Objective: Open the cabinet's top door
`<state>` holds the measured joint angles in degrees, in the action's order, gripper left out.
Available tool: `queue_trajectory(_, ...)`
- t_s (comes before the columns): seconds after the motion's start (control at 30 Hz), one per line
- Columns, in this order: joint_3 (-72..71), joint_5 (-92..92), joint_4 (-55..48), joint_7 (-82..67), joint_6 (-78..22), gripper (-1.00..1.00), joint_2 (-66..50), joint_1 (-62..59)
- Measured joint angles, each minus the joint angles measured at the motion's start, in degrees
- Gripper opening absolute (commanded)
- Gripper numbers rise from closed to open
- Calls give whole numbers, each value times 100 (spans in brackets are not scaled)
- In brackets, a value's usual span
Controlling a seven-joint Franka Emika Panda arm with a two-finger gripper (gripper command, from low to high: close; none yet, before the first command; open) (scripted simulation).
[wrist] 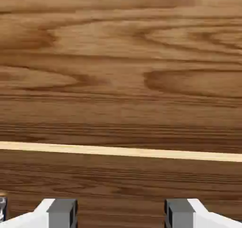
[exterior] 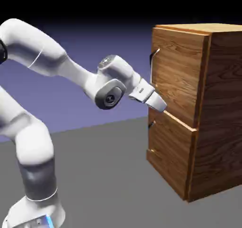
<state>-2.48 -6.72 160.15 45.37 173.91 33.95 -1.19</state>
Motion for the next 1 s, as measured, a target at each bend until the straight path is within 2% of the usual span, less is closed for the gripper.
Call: queue_trajectory(1.0,-2761,-7477,-943,3242,-103,0,1438,-2083)
